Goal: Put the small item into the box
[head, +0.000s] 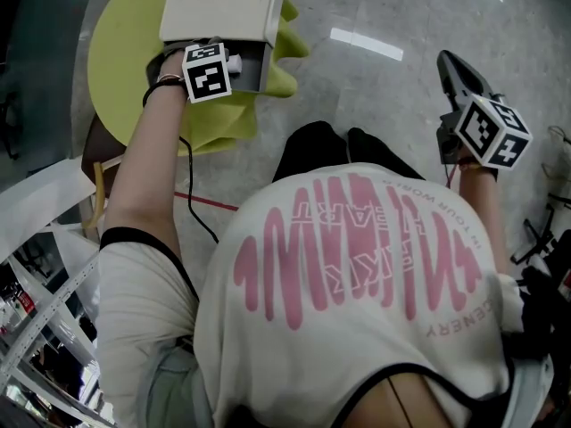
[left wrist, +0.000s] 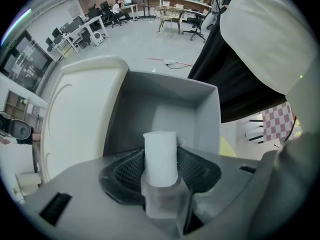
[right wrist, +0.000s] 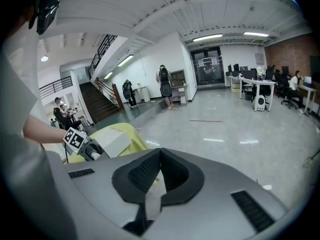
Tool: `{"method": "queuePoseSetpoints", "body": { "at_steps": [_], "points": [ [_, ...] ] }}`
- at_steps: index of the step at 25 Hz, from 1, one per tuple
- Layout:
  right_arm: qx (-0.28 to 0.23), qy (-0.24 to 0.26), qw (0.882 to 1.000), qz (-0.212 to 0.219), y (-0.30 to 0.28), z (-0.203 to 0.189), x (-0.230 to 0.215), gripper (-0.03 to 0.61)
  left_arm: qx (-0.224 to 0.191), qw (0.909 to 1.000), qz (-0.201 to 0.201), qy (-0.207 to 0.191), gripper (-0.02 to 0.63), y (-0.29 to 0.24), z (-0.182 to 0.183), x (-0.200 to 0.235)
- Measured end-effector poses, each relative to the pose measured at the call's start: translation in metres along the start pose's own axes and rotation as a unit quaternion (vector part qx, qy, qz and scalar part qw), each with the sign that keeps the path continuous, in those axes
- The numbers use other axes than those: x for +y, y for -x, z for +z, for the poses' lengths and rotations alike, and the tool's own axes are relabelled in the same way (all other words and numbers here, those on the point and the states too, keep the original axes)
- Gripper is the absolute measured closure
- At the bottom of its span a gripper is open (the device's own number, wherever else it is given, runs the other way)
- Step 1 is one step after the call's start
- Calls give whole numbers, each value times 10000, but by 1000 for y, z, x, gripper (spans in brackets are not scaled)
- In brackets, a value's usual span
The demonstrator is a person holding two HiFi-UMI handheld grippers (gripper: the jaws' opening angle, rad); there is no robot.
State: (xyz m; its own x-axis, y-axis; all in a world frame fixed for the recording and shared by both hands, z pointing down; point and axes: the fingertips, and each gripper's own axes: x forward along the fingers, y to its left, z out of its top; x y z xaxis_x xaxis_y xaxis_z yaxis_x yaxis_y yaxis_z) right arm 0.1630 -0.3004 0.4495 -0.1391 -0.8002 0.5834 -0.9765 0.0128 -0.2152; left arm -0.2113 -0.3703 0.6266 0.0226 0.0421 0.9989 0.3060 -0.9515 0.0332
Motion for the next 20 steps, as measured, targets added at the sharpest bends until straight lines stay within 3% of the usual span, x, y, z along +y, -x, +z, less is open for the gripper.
{"method": "queuePoseSetpoints", "body": {
  "at_steps": [9, 20],
  "points": [
    [-31, -36, 9998, -180, 24, -10, -14, 572, 73, 10000, 13, 53, 422, 4, -3, -2],
    [-231, 177, 9993, -213, 43, 6, -18, 572, 54, 9983, 342, 478, 420, 19, -8, -1]
  ]
}}
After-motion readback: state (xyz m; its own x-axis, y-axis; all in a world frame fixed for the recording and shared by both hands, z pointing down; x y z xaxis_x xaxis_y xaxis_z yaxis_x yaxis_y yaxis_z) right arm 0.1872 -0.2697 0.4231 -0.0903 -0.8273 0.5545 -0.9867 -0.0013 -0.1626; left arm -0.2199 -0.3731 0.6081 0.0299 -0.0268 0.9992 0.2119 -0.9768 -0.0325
